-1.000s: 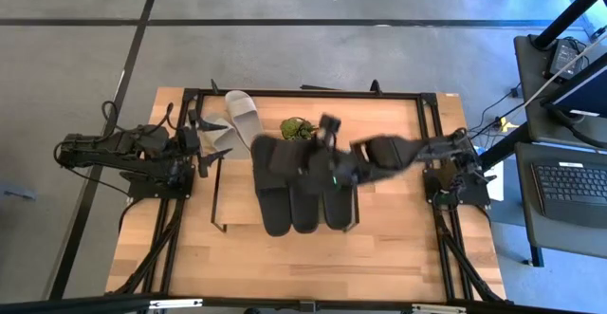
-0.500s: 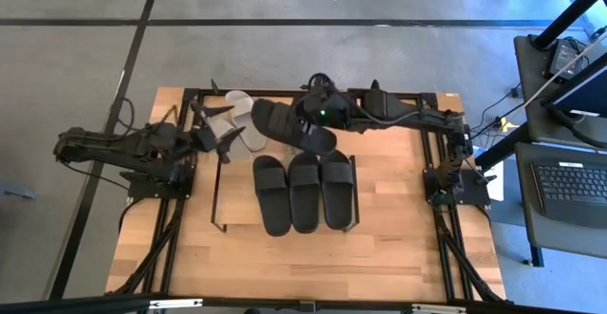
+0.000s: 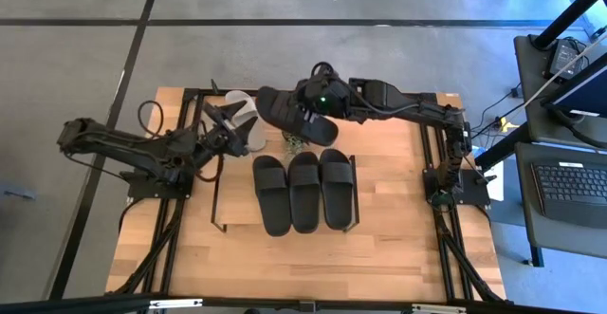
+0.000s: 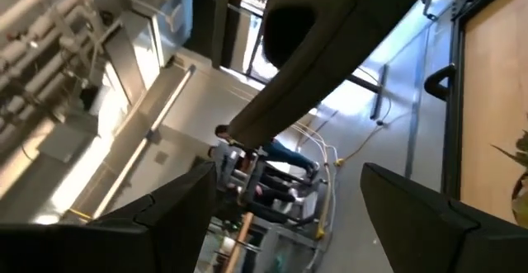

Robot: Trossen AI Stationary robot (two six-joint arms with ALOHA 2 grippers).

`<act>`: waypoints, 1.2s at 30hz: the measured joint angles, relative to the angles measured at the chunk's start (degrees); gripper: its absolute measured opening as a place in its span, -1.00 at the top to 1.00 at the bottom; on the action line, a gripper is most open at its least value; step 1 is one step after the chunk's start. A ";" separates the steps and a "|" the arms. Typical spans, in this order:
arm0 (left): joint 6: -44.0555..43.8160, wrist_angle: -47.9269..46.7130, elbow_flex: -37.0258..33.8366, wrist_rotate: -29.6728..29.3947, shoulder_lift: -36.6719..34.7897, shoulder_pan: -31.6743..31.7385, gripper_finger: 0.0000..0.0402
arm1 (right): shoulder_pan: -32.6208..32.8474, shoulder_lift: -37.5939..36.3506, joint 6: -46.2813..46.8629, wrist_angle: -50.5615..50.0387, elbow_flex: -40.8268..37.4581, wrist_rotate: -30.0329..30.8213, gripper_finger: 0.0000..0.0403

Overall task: Pick and place slides into the shelf
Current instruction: Put the black slide on the shelf

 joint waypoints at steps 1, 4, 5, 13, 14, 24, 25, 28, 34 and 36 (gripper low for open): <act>0.90 0.46 0.00 0.00 0.47 -0.30 -0.46 | -0.20 0.00 0.00 0.00 -0.01 -0.01 0.94; 2.87 0.75 0.00 0.13 1.40 -0.71 -0.46 | -0.39 0.00 0.04 0.02 -0.01 -0.02 0.94; 3.23 0.77 0.00 0.11 1.68 -0.71 -0.46 | -0.41 0.00 0.07 0.02 -0.01 -0.02 0.94; 7.94 6.73 0.00 2.57 3.59 -0.61 -0.46 | -0.39 0.09 1.55 0.08 -0.01 -1.88 0.94; 8.47 7.67 0.00 2.83 3.83 -0.53 -0.46 | -0.39 0.23 1.55 0.27 -0.01 -2.48 0.94; 8.60 8.90 -0.13 2.79 5.74 0.78 -0.46 | -0.36 2.21 1.33 -0.18 -0.07 -3.04 0.95; 8.21 9.25 -0.13 2.64 5.94 0.91 -0.46 | -0.25 2.36 1.33 -0.16 -0.06 -3.00 0.95; 6.01 8.88 -0.11 2.59 6.21 0.93 -0.46 | -0.07 2.53 1.32 -0.34 -0.05 -2.99 0.95; 5.67 9.08 -0.11 2.89 6.17 0.89 -0.46 | 0.54 2.54 1.16 -0.68 -0.05 -2.85 0.95; 5.67 9.08 -0.11 3.00 6.17 0.89 -0.46 | 0.78 2.54 1.02 -0.63 -0.05 -2.78 0.95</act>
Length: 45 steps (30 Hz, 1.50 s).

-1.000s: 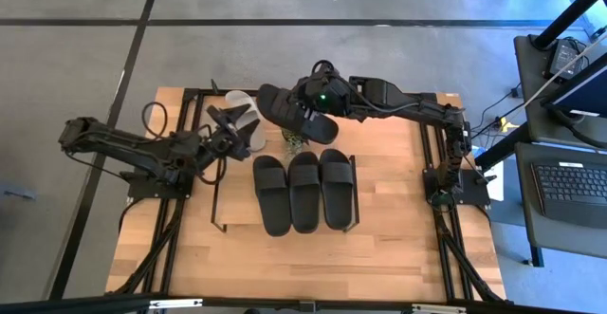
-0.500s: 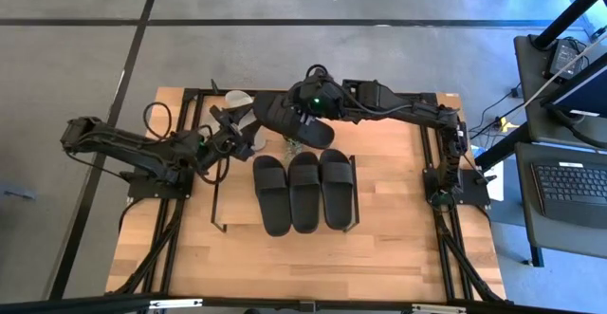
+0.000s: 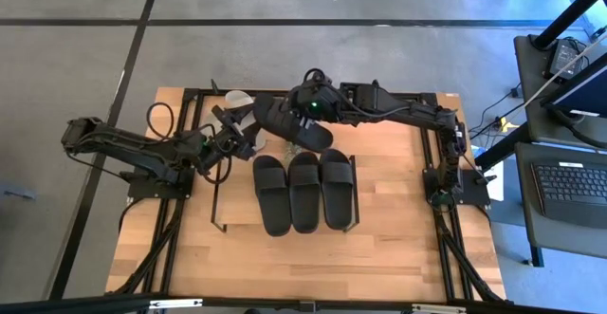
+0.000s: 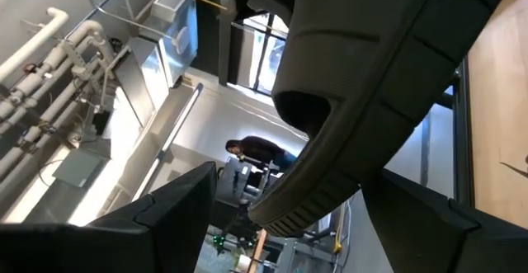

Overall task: Pick and place slides into the shelf
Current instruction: Put the black slide on the shelf

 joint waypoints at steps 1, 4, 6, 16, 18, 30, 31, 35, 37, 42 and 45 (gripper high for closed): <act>0.04 0.02 0.00 0.20 0.00 0.00 -0.46 | 0.10 0.00 -0.35 -0.01 0.00 -0.02 0.95; 0.04 -0.07 0.00 0.92 0.00 0.00 -0.46 | 0.28 0.00 -0.98 -0.08 0.00 -0.02 0.95; 0.13 -0.03 0.00 0.99 0.00 0.00 -0.46 | 0.30 0.00 -0.98 -0.09 0.00 -0.02 0.95; -0.15 -2.49 0.03 -0.45 0.15 0.02 -0.45 | 0.39 0.00 -0.91 -0.09 -0.01 -0.62 0.95; -0.99 -3.66 0.04 0.00 0.45 0.02 -0.42 | 0.39 0.02 -0.91 -0.09 -0.01 -0.61 0.95; -2.96 -4.98 0.07 0.13 0.52 0.02 0.18 | 0.37 0.02 -0.85 -0.15 0.00 -0.30 0.95; -2.91 -5.07 0.07 0.12 0.52 0.02 0.25 | 0.37 0.02 -0.85 -0.17 0.00 -0.24 0.95; -2.80 -5.38 0.07 0.14 0.55 -0.01 0.53 | 0.30 0.02 -0.82 -0.09 0.00 -0.13 0.95; -2.67 -5.45 0.07 0.18 0.57 -0.07 0.66 | 0.30 0.02 -0.82 0.00 0.00 0.00 0.95; -2.96 -7.64 0.07 0.44 0.57 -0.07 0.81 | 0.52 0.02 -1.04 0.02 0.00 -0.01 0.87; -4.40 -8.31 0.04 0.84 0.57 -0.09 0.81 | 1.13 -0.28 -2.47 -0.05 0.11 0.02 0.77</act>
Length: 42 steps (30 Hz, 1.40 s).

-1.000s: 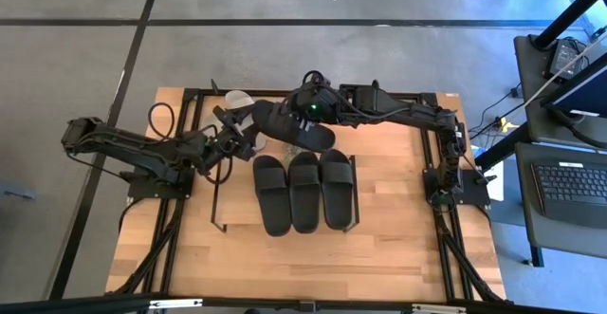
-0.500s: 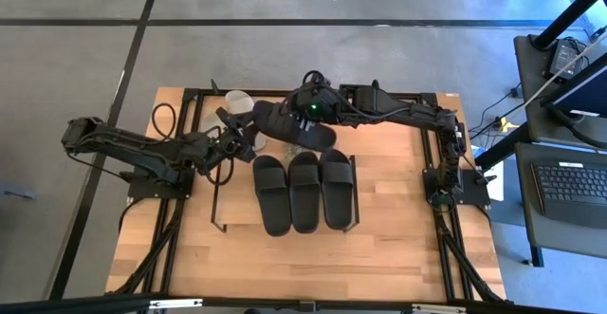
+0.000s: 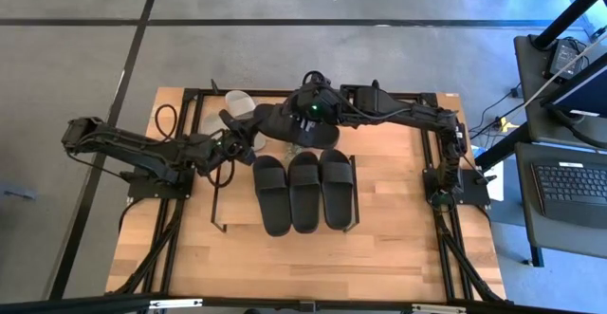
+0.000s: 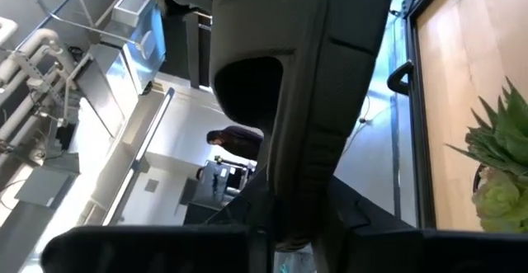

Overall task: Pick and place slides into the shelf
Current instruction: Put the black slide on the shelf

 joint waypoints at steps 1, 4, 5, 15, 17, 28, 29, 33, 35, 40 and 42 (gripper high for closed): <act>-0.14 0.02 0.00 0.12 0.00 0.00 0.81 | 0.35 -0.10 -0.09 -0.03 0.24 0.01 0.75; -0.19 0.10 0.00 0.70 -0.46 -0.02 0.82 | 1.27 -0.26 1.33 -1.33 2.43 -0.09 0.69; -0.22 0.34 0.01 0.81 -0.84 -0.02 0.82 | 1.58 -0.27 1.51 -2.05 3.44 -0.09 0.68; -1.43 -0.28 0.02 1.95 -3.80 -1.37 0.82 | 3.98 -0.48 -1.59 -5.04 6.23 -0.18 0.38; -1.41 -0.69 0.02 1.86 -4.26 -1.39 0.82 | 4.27 -0.53 -1.66 -6.02 6.23 -0.24 0.24; -6.97 -13.60 0.00 4.25 -12.43 -1.11 0.83 | 7.55 -3.11 -1.57 -12.22 6.23 10.18 -0.43; -7.33 -15.44 0.00 5.98 -14.10 -1.09 0.83 | 7.97 -3.50 -1.47 -13.73 6.23 10.74 -0.44; -7.59 -20.98 -0.04 11.76 -20.51 -1.13 0.83 | 9.27 -5.22 1.13 -17.07 6.23 11.16 -0.45; -7.91 -23.58 0.00 14.97 -23.72 -0.81 0.82 | 9.72 -5.58 2.40 -18.82 6.23 11.30 -0.44; -11.70 -31.21 0.00 26.22 -31.28 1.20 0.84 | 10.31 -6.32 5.98 -22.21 6.23 11.77 -0.43; -12.34 -34.49 0.00 29.78 -33.94 2.29 0.84 | 10.24 -6.25 6.08 -22.77 6.23 11.76 -0.43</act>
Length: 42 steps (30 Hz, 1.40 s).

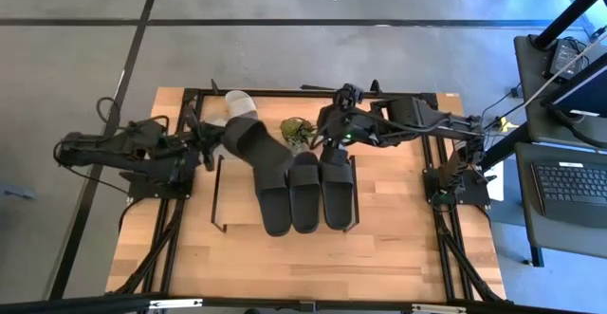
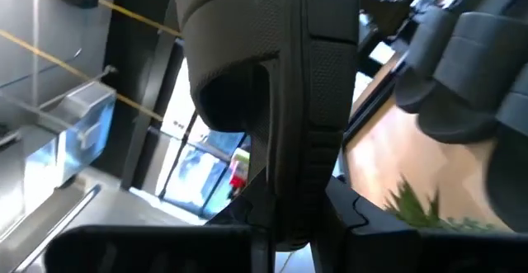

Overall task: Pick and place slides into the shelf
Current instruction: Put the black slide on the shelf

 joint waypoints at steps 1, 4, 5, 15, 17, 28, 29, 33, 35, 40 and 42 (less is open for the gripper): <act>-0.05 -1.59 0.00 1.54 -1.25 0.52 0.84 | -0.04 0.04 -0.01 -0.01 -0.03 0.02 -0.43; -1.26 -7.45 0.00 5.00 -4.55 1.54 0.83 | -0.09 -0.01 -0.01 0.09 -0.53 0.11 -0.43; -2.14 -9.34 0.00 6.05 -5.50 1.75 0.83 | -0.05 0.02 -0.01 0.07 -0.60 0.07 -0.43; -2.90 -18.97 0.00 15.00 -8.56 1.80 0.84 | -0.06 0.05 1.68 0.14 -0.63 0.09 -0.43; -2.86 -19.83 0.00 14.91 -8.55 1.80 0.84 | 0.08 0.06 2.51 0.28 -0.63 0.07 -0.43; -4.22 -23.37 -0.57 18.03 -8.57 1.80 0.84 | 2.69 0.25 4.40 0.49 -0.63 0.02 -0.43; -4.33 -23.31 -1.11 18.00 -8.55 1.80 0.84 | 2.94 0.25 4.37 0.62 -0.63 0.02 -0.43; -4.30 -22.48 -2.92 18.01 -8.50 1.82 0.84 | 4.23 1.22 2.63 2.28 -0.59 -0.13 -0.43; -4.31 -21.40 -3.56 17.99 -8.52 1.82 0.84 | 5.02 1.90 1.03 4.31 -0.59 -0.73 -0.43; -4.06 -20.33 -4.92 17.97 -8.81 1.82 0.84 | 7.30 3.81 -4.07 10.46 -3.13 -2.93 -0.43; -4.08 -19.69 -4.90 17.99 -8.90 1.82 0.84 | 8.48 4.13 -6.08 15.10 -5.88 -2.95 -0.43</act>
